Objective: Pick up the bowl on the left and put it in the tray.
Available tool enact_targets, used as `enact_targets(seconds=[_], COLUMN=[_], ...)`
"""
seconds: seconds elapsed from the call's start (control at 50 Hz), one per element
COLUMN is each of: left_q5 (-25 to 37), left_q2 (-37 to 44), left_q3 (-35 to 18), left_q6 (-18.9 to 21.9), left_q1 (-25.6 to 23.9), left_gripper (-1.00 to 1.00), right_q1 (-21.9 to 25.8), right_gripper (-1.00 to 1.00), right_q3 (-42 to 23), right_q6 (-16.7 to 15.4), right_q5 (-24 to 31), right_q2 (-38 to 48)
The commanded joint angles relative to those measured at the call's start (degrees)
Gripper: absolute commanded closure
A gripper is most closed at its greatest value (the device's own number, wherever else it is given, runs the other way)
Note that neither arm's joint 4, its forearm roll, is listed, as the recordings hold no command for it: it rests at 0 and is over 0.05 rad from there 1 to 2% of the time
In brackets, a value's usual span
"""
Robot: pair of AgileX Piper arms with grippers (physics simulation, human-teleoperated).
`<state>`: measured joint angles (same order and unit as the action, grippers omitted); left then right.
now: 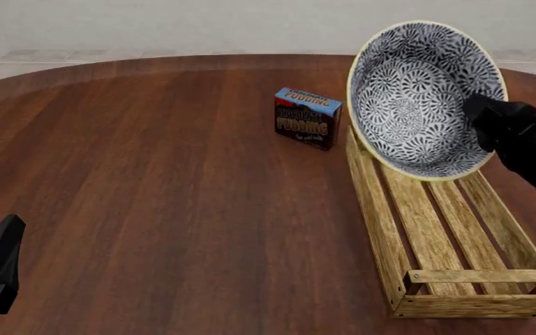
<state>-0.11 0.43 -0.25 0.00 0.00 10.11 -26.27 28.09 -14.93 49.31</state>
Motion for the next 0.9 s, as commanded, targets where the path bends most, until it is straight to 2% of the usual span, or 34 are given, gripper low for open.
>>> enact_targets(seconds=[0.02, 0.38, 0.5, 0.9], left_q5=[0.0, 0.0, 0.0, 0.0], left_q2=[0.0, 0.0, 0.0, 0.0], left_q3=[0.0, 0.0, 0.0, 0.0], left_q6=[0.0, 0.0, 0.0, 0.0], left_q1=[0.0, 0.0, 0.0, 0.0], left_gripper=[-1.0, -1.0, -1.0, -1.0], right_q1=[-2.39, -5.57, -8.76, -12.54], right_gripper=[1.0, 1.0, 1.0, 1.0], right_q3=[-0.02, -0.03, -0.75, -0.9], right_q6=[1.37, 2.74, 2.45, 3.37], right_q5=[-1.06, -1.94, -2.01, -2.44], right_q2=[1.06, 3.74, 6.62, 9.06])
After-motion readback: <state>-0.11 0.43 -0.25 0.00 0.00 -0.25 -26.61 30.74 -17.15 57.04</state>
